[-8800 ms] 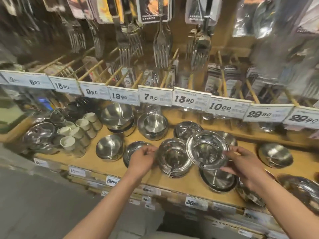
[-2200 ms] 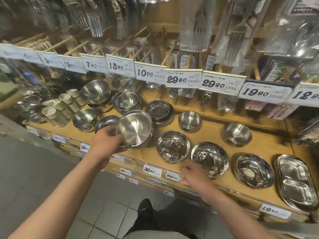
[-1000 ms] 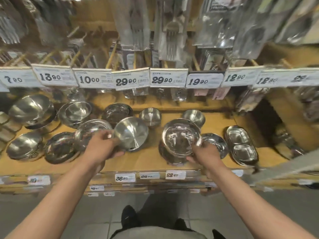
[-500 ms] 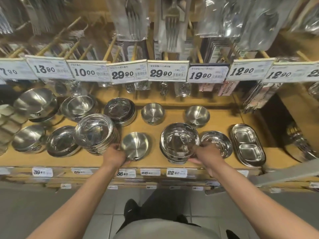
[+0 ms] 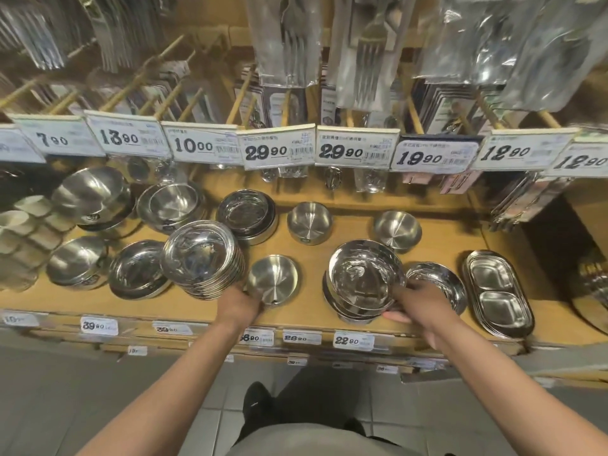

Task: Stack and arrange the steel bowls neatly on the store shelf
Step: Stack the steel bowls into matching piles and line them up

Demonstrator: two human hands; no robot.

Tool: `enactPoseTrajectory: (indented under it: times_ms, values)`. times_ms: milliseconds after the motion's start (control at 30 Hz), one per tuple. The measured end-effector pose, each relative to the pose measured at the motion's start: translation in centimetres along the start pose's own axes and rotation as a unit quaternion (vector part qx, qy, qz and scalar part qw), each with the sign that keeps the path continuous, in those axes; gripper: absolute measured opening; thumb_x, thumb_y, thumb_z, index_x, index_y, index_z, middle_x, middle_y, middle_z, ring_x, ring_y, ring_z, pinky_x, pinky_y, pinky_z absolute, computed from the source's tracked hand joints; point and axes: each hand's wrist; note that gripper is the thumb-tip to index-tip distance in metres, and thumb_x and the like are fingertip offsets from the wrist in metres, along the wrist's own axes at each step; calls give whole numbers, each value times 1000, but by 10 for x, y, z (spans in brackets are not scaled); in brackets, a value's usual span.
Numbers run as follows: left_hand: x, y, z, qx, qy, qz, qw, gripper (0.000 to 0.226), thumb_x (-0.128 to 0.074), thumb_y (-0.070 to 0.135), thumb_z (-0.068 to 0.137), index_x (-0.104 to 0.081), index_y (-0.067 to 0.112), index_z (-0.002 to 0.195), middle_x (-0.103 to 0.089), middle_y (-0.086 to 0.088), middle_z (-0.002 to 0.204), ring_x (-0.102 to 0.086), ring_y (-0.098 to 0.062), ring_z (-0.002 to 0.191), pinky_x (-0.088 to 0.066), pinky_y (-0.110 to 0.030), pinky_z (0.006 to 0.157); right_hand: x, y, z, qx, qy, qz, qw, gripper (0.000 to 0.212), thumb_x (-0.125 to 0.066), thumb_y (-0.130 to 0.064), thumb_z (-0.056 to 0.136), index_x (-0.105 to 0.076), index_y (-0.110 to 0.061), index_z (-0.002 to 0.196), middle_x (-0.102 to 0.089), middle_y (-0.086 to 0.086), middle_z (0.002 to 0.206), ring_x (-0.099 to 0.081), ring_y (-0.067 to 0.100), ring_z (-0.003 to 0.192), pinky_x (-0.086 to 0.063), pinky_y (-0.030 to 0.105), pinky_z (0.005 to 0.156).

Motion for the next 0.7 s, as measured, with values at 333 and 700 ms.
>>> enactPoseTrajectory:
  times_ms: [333,700]
  values:
    - [3,82,-76,-170,-45,41,984,18,-60,41,97,-72,29,94,-74,4,83,-68,-13,70,-59,-35,66,29,-38,-11,36,-87,-80,992,29,-61,0,95,-59,5,124,-74,28,93,-75,38,89,-63,37,71]
    - [-8,142,-90,-38,-241,-86,966,25,-56,13,102,-59,-7,116,-75,-27,93,-75,-30,77,-63,-30,59,42,-95,-39,113,-165,-156,967,27,-63,-24,98,-61,-2,115,-75,17,79,-71,20,58,-60,25,51]
Point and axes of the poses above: each hand's wrist, its own z-axis towards the middle knuckle, its own x-axis out of the back of the hand, y = z × x
